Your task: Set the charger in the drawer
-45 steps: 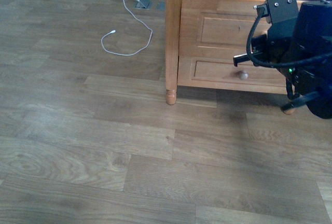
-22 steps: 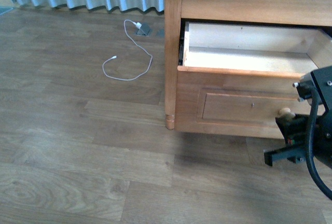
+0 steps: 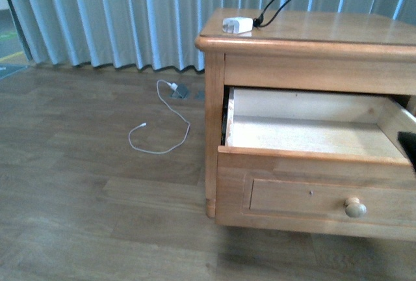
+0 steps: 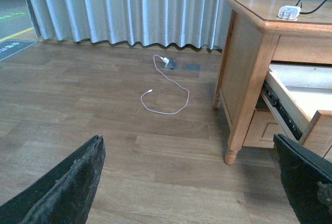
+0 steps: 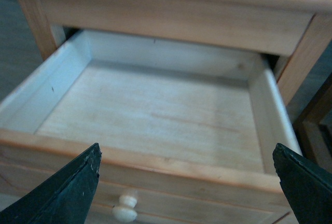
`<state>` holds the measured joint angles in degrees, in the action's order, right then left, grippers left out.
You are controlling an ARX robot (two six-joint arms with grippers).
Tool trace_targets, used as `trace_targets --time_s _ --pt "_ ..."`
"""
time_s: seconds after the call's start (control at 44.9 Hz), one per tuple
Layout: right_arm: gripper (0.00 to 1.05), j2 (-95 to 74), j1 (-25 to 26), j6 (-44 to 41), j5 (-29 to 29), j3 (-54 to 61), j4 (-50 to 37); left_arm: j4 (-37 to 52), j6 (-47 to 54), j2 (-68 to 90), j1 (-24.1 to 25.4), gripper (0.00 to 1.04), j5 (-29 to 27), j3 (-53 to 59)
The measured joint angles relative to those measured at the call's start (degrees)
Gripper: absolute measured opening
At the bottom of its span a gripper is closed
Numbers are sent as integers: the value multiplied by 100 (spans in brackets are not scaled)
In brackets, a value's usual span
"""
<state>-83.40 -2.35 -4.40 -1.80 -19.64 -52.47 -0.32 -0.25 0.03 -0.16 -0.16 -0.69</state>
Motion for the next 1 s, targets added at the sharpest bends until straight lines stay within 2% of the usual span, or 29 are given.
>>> trace_targets --time_s 0.178,0.401,0.49,0.557,0.668,0.758,1.003 --pt "96 1869 304 90 -306 201 1163 0 0 0 0 99 0 0" --pt "96 4179 1115 282 -1093 704 2789 0 0 0 0 99 0 0" --pt "96 4750 1475 398 -1416 896 3123 0 0 0 0 99 2 0" --pt "96 5128 1742 505 -1447 966 3477 0 0 0 0 99 2 0" --pt "96 5178 1775 555 -1451 970 3477 0 -2 0 0 99 2 0" --pt "82 5283 1648 507 -1161 1169 3086 0 0 0 0 99 0 0" --pt "41 5895 1137 466 -688 1502 3296 0 0 0 0 99 2 0"
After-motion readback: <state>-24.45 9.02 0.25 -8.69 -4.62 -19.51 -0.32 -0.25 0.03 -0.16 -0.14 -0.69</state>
